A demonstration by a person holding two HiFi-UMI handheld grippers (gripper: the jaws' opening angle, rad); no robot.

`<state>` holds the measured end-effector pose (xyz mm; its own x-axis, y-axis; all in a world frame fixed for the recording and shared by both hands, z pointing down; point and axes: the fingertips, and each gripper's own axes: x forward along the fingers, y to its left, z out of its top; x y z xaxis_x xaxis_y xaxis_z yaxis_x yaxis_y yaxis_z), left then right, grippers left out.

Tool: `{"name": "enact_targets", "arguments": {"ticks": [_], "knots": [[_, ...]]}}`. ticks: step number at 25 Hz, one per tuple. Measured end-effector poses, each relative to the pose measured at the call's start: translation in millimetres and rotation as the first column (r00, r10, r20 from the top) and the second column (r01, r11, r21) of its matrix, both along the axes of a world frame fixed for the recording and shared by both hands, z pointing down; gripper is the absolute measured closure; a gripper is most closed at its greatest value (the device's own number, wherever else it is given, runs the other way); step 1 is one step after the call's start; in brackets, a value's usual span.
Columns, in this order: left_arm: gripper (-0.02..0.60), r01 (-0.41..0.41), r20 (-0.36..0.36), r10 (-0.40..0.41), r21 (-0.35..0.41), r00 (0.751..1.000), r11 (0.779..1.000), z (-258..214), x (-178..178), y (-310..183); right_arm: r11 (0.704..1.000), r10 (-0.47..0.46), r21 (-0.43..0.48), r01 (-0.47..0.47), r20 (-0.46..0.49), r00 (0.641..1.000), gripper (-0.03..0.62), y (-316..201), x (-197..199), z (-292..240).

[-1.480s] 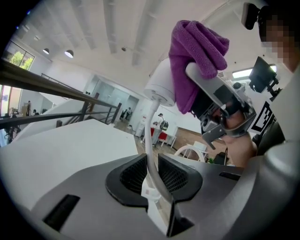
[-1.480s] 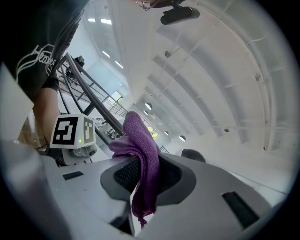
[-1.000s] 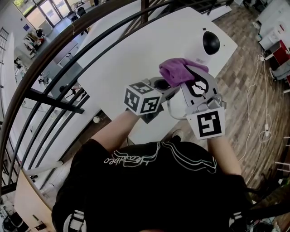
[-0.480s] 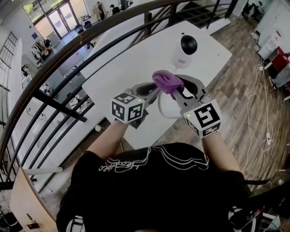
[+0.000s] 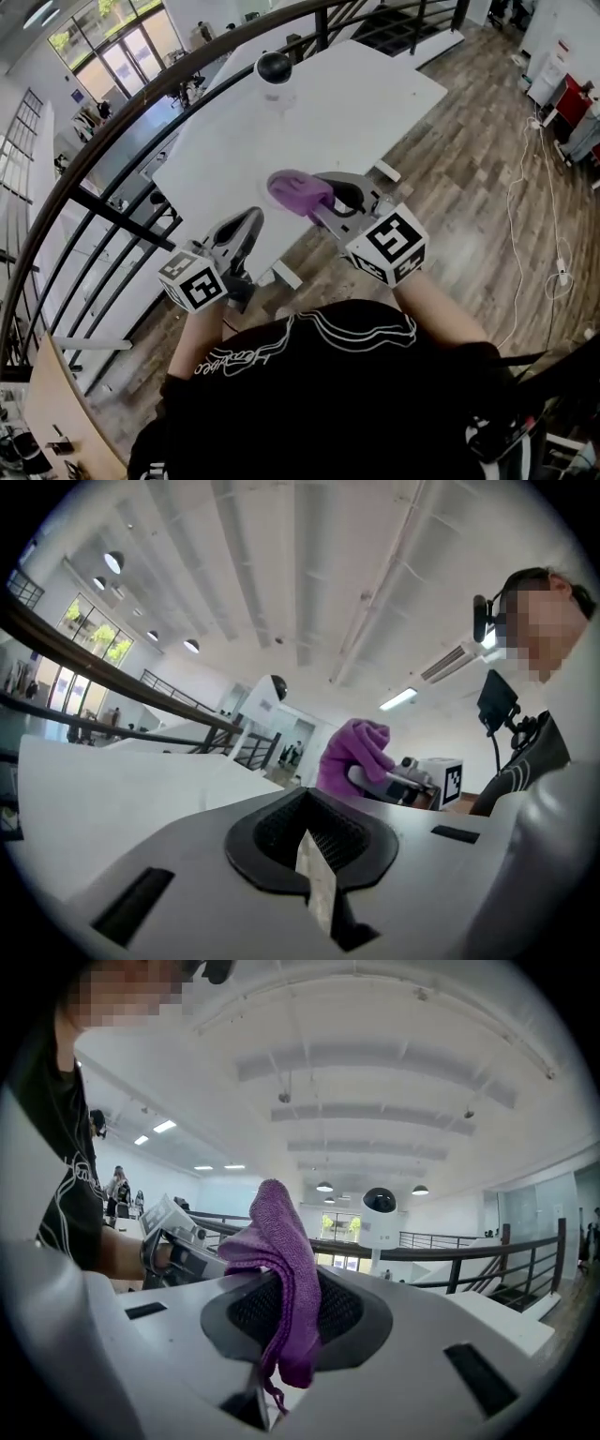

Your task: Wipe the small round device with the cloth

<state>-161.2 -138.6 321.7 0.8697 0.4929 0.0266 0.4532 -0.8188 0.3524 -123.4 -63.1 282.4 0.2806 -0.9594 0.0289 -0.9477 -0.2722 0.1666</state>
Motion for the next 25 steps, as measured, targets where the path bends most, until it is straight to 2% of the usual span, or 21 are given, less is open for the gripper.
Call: {"name": "enact_targets", "arguments": {"ticks": [5,12,16,21,25], "knots": [[0.574,0.028,-0.009,-0.028,-0.035,1.0,0.999,4,-58,84,0.998,-0.067,0.007,0.067,0.113,0.991,0.528,74,-43,39],[0.574,0.018,0.008,-0.018,0.038,1.0,0.999,16,-113,179,0.991,-0.136,0.017,0.136,0.251,0.958,0.528,146,-98,75],[0.574,0.036,0.026,-0.037,0.062,0.999,0.997,21,-130,198,0.988,-0.153,0.042,0.147,0.297,0.942,0.528,168,-117,77],[0.574,0.054,0.006,-0.054,0.066,0.999,0.996,24,-160,214,0.988,-0.153,0.038,0.148,0.283,0.947,0.528,188,-149,85],[0.574,0.064,0.005,-0.065,0.064,0.998,0.996,20,-167,211,0.99,-0.143,0.024,0.142,0.285,0.948,0.528,189,-154,84]]}}
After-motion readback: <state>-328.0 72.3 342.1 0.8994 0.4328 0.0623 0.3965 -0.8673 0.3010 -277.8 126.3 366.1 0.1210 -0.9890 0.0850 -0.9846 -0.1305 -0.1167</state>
